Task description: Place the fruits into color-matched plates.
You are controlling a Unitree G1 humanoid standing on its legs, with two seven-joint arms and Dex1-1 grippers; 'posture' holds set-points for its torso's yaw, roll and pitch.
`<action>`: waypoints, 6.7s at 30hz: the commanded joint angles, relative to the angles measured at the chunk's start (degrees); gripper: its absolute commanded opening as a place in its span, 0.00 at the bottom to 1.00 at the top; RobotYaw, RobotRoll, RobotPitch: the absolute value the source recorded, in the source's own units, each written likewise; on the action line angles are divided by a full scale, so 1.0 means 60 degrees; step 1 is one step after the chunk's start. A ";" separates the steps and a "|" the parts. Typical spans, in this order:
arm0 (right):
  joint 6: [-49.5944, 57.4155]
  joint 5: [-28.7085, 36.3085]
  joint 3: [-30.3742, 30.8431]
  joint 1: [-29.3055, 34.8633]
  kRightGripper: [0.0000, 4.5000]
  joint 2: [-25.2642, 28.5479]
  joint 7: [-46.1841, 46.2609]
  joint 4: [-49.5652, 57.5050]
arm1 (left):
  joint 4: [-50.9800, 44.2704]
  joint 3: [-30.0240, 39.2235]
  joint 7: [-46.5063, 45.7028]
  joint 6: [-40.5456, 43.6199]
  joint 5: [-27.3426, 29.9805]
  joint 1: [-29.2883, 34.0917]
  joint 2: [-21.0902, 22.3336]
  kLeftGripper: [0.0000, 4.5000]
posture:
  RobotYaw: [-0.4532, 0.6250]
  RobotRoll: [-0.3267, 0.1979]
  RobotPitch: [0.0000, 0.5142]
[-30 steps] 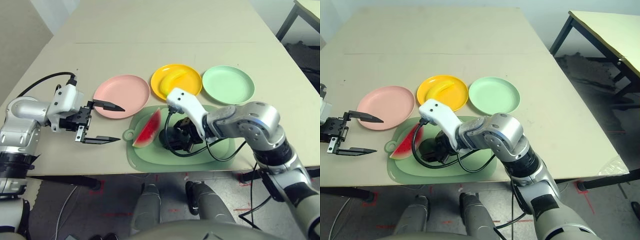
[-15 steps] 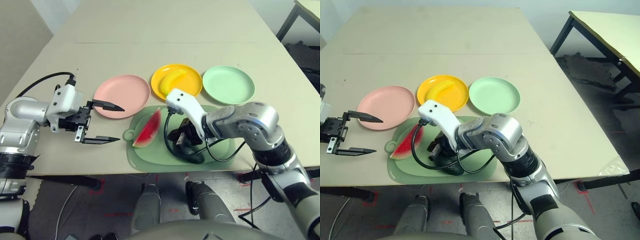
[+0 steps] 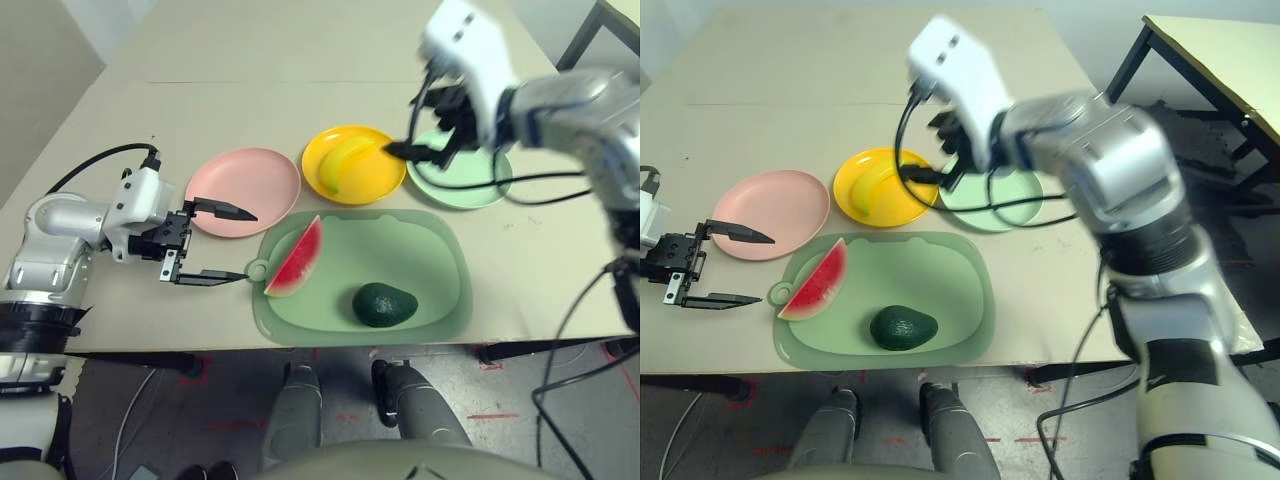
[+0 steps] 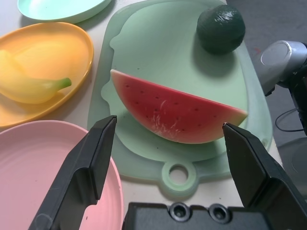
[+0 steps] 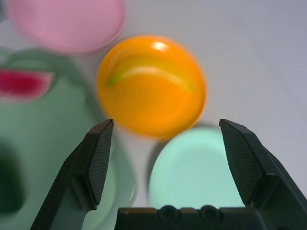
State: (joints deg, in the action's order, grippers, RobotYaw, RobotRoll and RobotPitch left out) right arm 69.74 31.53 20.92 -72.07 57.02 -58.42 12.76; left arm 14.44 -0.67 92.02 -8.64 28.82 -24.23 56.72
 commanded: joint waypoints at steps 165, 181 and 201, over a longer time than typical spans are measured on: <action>-1.2243 -0.2619 -0.3179 1.3162 0.99 -0.5584 0.0057 0.0168 | 0.7586 -0.8833 0.0080 -1.1291 -0.3983 -0.7798 -0.3455 1.00 | 0.37 0.62 0.35; -1.2323 -0.2518 -0.3156 1.3441 1.00 -0.5075 0.0586 0.0047 | 0.6498 -0.8362 0.0080 -0.8478 -0.4551 -0.6660 -0.3096 0.40 | 0.36 0.62 0.33; -1.0547 -0.0963 -0.2543 1.2758 1.00 -0.6226 0.2182 0.2237 | 0.9162 -0.5822 -0.2679 -0.6076 -0.6520 -0.8685 -0.1534 0.40 | 0.37 0.62 0.32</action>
State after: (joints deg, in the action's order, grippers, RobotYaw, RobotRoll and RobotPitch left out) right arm 5.16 24.75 5.12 4.88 20.22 -47.41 24.58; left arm 67.13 -35.63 79.91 -45.24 -5.74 -76.14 46.65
